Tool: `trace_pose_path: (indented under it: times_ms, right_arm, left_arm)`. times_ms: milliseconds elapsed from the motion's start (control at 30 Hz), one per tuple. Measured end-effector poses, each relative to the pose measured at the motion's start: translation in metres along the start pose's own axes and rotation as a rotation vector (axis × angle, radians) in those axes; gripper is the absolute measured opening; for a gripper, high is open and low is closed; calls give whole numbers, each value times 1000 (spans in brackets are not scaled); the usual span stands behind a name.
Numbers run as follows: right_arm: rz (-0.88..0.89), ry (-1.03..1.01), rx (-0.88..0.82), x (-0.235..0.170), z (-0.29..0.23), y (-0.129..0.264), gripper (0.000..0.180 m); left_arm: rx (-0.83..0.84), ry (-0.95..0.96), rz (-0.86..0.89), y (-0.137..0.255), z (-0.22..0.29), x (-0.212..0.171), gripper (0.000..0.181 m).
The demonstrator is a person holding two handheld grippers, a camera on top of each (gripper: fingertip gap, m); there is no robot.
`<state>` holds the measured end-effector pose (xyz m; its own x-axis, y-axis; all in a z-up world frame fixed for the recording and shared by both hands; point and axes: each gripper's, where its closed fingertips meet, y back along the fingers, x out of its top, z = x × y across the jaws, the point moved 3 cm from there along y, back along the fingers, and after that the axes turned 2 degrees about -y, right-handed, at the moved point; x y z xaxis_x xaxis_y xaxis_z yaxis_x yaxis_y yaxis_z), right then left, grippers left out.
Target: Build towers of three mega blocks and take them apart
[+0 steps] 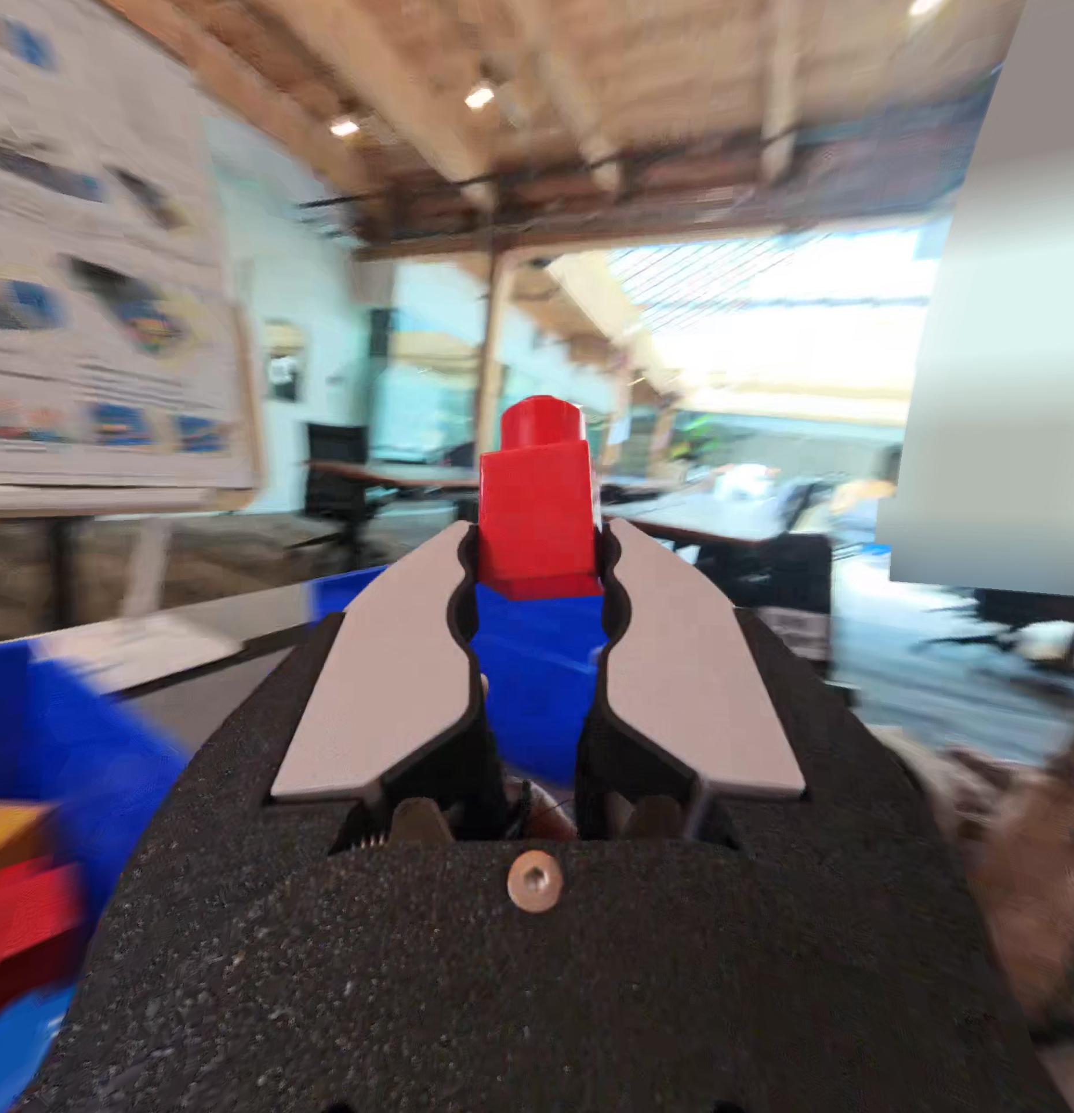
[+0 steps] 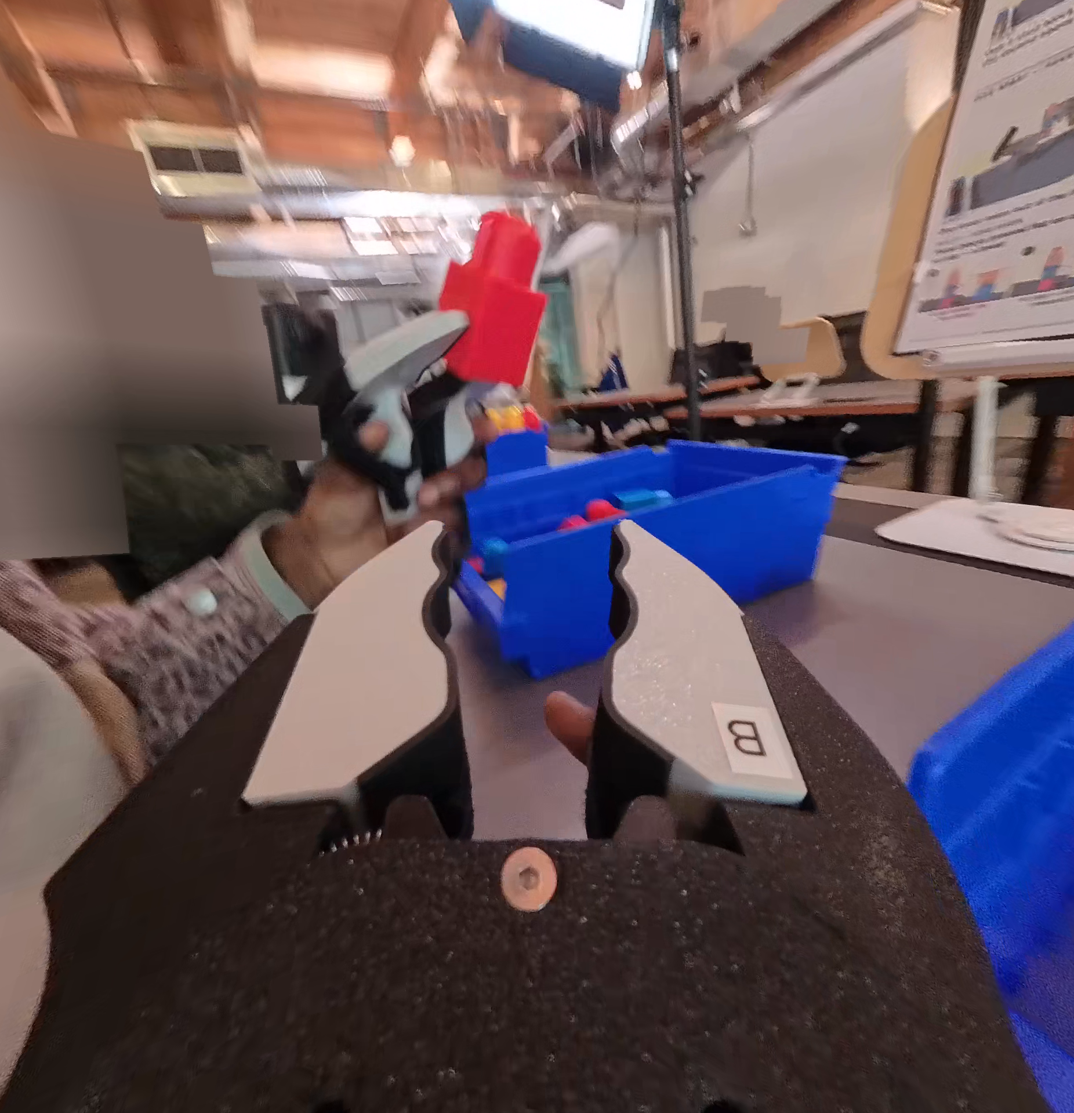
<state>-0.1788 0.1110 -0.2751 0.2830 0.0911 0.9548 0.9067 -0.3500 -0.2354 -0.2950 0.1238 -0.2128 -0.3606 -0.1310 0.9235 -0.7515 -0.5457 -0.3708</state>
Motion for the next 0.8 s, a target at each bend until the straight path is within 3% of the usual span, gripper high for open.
trace_pose_path:
  times_ms: [100,200,333,433,500,633,800]
  right_arm:
    - [175,-138,131,23,-13,6,52]
    - [229,-193,188,30,-18,11,51]
    - [184,-195,232,24,-26,5,51]
    - [144,-215,216,18,-23,1,35]
    - [115,-216,222,17,-22,3,33]
    - [146,99,39,22,-15,8,34]
    - [-127,729,-328,-5,7,3,33]
  left_arm:
    - [-225,239,62,-6,46,-17,37]
    - [-270,367,50,-11,58,-39,38]
    - [-297,337,-29,-13,62,-49,38]
    - [-293,297,-117,-15,66,-65,37]
    - [-300,272,-148,-14,67,-70,37]
    - [-203,155,-138,-11,55,-67,52]
    - [-69,153,-116,-9,37,-62,54]
